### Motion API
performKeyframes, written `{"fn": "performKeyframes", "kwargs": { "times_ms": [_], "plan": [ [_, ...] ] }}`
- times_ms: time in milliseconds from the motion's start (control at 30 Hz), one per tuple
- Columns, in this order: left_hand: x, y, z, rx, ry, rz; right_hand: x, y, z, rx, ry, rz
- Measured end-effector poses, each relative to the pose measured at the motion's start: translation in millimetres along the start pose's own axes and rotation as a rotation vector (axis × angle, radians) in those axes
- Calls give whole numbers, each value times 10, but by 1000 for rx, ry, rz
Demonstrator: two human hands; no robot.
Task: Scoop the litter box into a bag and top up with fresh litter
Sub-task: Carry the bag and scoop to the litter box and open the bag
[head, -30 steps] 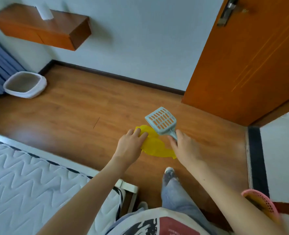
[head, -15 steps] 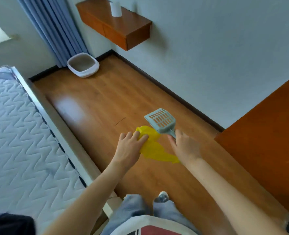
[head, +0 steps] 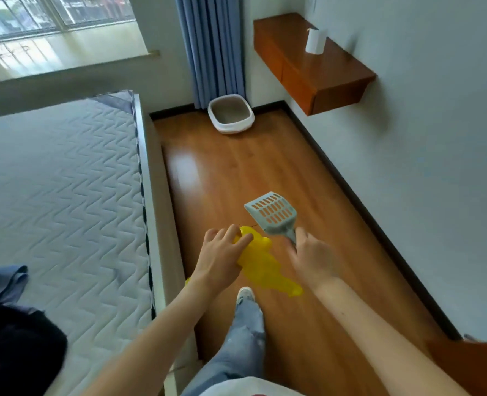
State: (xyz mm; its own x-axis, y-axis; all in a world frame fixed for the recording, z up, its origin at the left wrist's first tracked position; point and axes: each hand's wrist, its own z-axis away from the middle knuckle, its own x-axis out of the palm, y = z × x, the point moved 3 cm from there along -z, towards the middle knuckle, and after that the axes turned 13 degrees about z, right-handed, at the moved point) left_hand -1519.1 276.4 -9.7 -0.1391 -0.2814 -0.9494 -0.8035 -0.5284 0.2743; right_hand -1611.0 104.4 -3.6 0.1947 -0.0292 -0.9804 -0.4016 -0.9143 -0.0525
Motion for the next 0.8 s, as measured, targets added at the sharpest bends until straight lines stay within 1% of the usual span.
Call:
{"fn": "performKeyframes", "kwargs": {
  "times_ms": [167,433,633,800],
  "plan": [
    [-71,-598,-864,-54,56,-15,143,-16,-1086,-47,-26,-21],
    [-376,-1361,-2227,-88,108,-11,211,5,-2647,-35,-20,-78],
    [-163,-1702,-3171,-157,57,0,516,248,-3627,-41,-75,-104],
    [30,-1961,-4130,-231,47,-11,834,563,-4716,-102,-89,-138]
  ]
}}
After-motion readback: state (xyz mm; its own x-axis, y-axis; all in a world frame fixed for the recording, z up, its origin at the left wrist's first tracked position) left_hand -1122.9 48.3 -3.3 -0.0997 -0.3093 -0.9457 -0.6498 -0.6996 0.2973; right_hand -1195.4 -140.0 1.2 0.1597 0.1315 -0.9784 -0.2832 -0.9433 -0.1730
